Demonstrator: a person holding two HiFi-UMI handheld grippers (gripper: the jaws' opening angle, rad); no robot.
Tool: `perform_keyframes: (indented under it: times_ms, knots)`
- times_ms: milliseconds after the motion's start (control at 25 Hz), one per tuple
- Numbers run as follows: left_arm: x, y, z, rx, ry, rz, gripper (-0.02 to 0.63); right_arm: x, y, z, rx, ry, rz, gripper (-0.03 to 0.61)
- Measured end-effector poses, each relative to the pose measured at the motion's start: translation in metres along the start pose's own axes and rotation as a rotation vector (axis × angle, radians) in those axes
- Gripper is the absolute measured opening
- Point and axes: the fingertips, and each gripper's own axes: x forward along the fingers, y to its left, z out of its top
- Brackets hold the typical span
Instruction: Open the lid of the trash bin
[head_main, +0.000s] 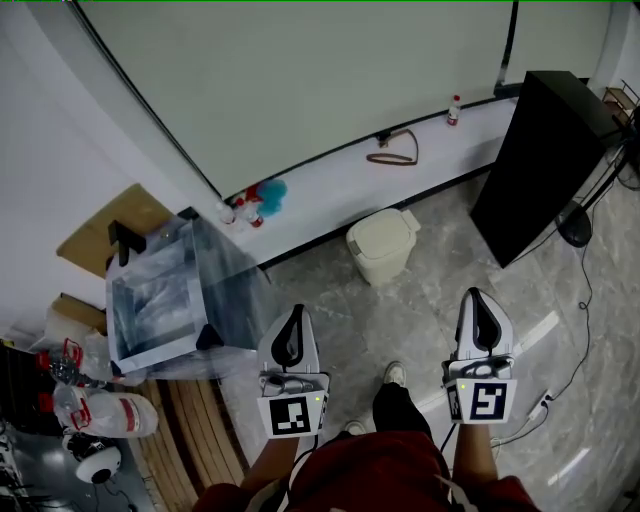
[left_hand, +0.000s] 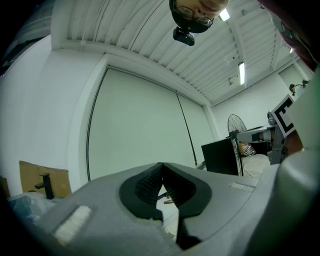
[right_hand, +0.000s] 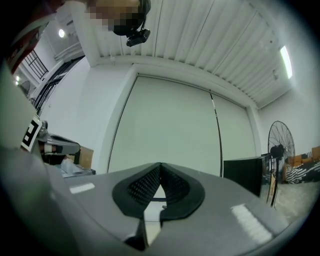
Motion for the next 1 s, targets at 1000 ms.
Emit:
perform_keyframes:
  times_ms: [1000]
  knots:
    - [0.159,-0.074,0.007,0.035,0.007,-0.022,0.002,0.1,-0.135,-0.043,0.048,0.064,-0.028,0.0]
